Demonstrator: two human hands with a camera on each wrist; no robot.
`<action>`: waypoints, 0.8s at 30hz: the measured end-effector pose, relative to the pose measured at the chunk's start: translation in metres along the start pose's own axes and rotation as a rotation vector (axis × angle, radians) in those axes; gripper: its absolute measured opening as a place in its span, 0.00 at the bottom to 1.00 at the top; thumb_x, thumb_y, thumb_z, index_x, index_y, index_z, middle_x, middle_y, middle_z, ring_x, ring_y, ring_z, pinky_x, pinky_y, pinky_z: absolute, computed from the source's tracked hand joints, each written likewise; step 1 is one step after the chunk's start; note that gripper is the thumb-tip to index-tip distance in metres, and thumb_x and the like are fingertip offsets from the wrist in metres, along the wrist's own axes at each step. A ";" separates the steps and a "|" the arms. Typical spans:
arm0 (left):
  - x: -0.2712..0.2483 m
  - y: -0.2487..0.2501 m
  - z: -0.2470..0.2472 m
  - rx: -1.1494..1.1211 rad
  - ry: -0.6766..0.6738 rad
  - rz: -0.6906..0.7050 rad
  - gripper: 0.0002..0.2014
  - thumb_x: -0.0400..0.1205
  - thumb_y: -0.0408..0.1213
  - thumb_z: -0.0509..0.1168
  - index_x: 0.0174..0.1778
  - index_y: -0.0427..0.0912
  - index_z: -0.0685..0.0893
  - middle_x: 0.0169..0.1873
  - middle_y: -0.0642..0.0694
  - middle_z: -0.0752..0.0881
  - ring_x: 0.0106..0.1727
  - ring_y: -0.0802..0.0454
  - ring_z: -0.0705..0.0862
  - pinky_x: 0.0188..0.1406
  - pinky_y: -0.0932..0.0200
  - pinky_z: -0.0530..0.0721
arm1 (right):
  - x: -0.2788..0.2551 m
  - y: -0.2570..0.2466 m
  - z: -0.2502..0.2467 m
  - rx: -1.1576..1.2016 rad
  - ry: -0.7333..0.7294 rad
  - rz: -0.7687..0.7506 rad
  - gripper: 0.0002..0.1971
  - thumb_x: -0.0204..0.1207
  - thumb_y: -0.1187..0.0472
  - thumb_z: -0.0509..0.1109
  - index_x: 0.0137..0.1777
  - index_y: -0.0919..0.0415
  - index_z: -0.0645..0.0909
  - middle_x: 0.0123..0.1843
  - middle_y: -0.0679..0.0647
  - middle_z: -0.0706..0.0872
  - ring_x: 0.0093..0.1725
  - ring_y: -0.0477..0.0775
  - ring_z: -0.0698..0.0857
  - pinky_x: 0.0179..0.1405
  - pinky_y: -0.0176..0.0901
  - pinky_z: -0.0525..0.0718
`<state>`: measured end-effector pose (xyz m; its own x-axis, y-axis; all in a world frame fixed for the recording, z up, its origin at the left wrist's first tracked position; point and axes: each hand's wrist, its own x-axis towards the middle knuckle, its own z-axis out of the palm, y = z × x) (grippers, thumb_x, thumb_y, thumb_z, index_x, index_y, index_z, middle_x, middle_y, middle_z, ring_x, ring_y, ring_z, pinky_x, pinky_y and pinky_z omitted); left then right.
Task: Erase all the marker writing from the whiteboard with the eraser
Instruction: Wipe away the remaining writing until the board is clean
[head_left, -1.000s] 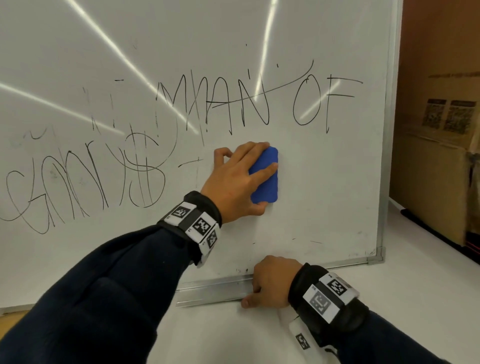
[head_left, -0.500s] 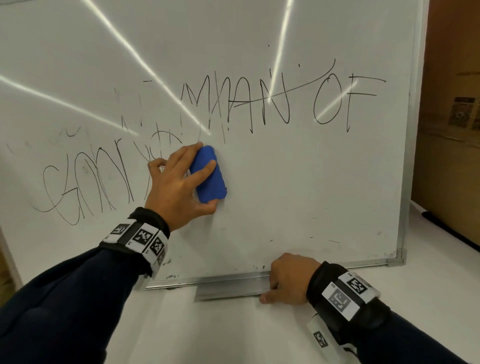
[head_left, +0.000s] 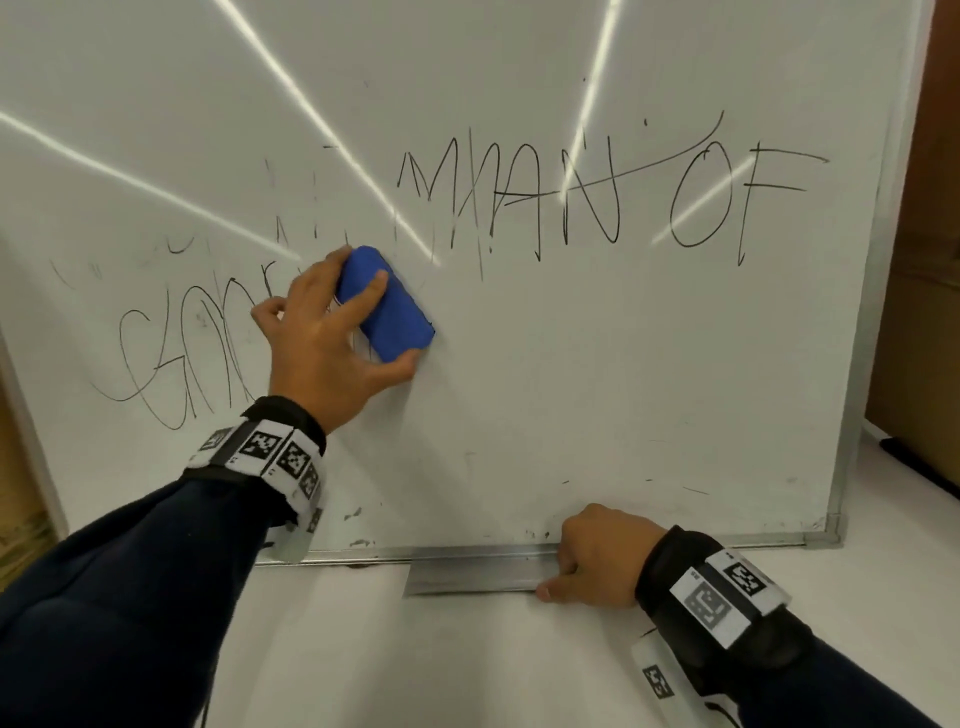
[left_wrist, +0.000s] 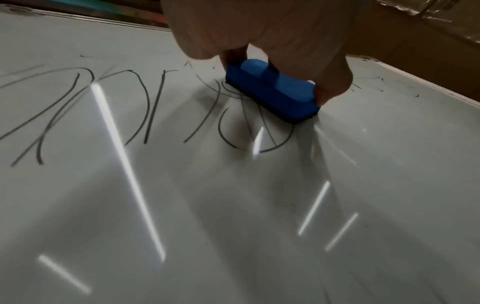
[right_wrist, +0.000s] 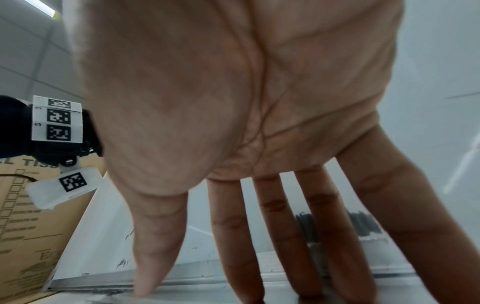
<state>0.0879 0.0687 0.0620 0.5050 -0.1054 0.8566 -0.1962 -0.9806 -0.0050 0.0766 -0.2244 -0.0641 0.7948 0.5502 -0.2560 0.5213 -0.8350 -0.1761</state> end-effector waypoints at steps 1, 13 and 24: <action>0.000 0.002 -0.001 0.005 -0.011 0.005 0.39 0.66 0.64 0.72 0.73 0.51 0.79 0.81 0.42 0.68 0.77 0.42 0.70 0.68 0.37 0.63 | 0.000 0.000 0.000 -0.001 -0.001 0.002 0.30 0.73 0.32 0.68 0.25 0.56 0.69 0.26 0.50 0.72 0.28 0.52 0.73 0.36 0.45 0.78; 0.013 -0.012 -0.009 0.040 -0.031 0.054 0.38 0.66 0.61 0.73 0.73 0.50 0.79 0.81 0.40 0.67 0.78 0.41 0.70 0.67 0.38 0.61 | -0.002 -0.008 -0.005 0.028 -0.014 0.037 0.28 0.73 0.33 0.69 0.27 0.54 0.67 0.28 0.50 0.70 0.26 0.49 0.70 0.37 0.43 0.76; 0.011 -0.026 -0.017 0.109 -0.145 0.122 0.40 0.66 0.59 0.75 0.75 0.51 0.77 0.82 0.41 0.64 0.79 0.41 0.67 0.69 0.37 0.61 | -0.002 -0.011 -0.005 -0.003 -0.009 0.056 0.25 0.73 0.32 0.69 0.29 0.51 0.68 0.31 0.48 0.69 0.28 0.46 0.70 0.33 0.39 0.73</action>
<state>0.0839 0.0955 0.0802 0.6002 -0.2392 0.7632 -0.1749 -0.9704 -0.1665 0.0712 -0.2162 -0.0575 0.8200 0.5024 -0.2741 0.4769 -0.8647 -0.1580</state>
